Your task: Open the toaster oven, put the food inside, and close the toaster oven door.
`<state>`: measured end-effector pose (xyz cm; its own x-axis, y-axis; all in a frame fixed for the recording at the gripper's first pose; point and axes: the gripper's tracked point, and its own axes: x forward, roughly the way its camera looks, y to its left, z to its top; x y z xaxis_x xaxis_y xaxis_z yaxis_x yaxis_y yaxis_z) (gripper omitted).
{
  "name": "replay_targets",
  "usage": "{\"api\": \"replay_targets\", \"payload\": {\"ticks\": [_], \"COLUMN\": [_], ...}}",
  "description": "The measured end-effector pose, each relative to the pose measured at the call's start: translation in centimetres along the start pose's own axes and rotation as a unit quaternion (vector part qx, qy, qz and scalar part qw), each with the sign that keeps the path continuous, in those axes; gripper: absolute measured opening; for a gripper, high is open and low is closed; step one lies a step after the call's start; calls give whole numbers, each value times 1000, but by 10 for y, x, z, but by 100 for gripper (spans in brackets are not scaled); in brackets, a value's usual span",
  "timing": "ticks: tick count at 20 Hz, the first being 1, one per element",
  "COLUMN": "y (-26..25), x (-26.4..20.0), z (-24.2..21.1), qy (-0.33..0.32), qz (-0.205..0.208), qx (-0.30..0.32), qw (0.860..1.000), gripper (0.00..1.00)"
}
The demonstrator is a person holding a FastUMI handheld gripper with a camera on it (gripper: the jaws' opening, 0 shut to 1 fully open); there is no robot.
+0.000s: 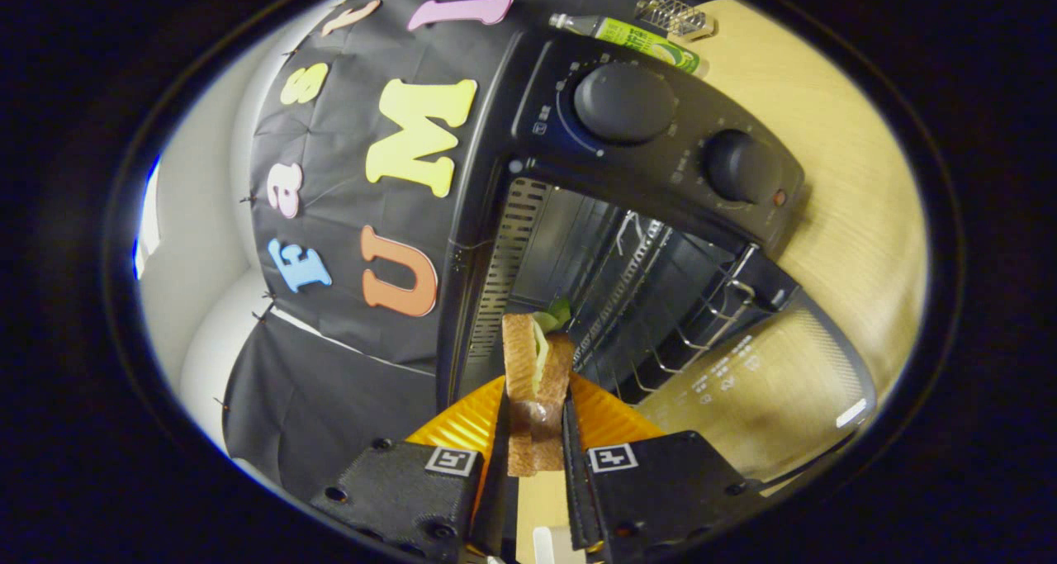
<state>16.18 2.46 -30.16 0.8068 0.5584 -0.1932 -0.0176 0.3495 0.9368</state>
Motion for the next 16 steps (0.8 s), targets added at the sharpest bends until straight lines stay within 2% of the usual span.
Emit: {"api": "replay_targets", "payload": {"ticks": [3,9,12,16], "y": [15,5,-8,-20], "x": [25,46,50,55], "z": [-6,8,30,37], "qy": [-10,-41,-65,-50], "qz": [11,-12,-35,-68], "qx": [-31,-74,-120,-201], "qw": [999,996,990,976], "gripper": [35,36,35,36]}}
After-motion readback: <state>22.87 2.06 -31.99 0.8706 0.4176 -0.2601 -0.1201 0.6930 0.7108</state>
